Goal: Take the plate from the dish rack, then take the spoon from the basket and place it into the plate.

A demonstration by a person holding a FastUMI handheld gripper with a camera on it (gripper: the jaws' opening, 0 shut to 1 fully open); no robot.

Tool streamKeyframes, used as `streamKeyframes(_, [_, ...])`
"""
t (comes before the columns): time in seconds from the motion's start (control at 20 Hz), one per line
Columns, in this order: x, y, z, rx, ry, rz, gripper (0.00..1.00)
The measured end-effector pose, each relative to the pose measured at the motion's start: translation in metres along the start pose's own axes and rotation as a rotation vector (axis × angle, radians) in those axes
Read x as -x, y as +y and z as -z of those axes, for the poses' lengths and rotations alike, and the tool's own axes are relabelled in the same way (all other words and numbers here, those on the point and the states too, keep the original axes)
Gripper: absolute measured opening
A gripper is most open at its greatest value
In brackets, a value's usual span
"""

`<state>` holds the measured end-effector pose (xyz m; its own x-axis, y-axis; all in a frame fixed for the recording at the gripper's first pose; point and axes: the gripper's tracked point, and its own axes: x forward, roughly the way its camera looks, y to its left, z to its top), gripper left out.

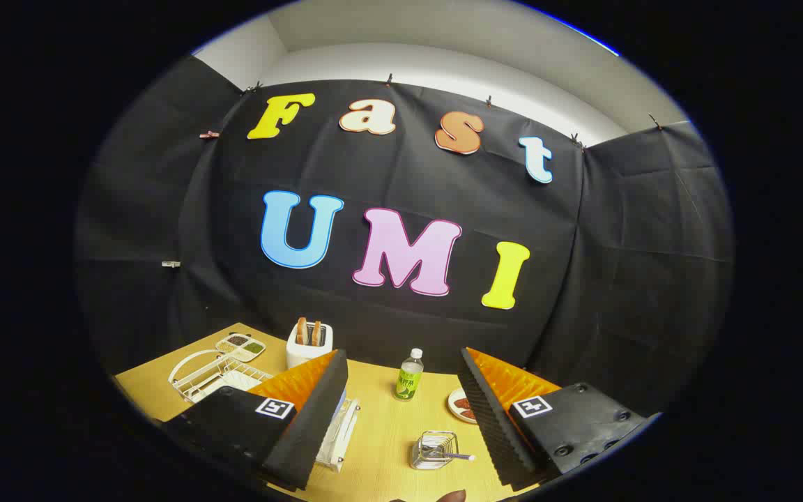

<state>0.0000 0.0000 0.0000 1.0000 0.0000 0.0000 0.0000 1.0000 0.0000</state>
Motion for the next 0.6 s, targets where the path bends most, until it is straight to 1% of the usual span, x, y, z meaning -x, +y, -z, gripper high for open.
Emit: streamKeyframes(0.6, [0.0010,-0.0028,0.0075,-0.009,0.030,0.017,0.97])
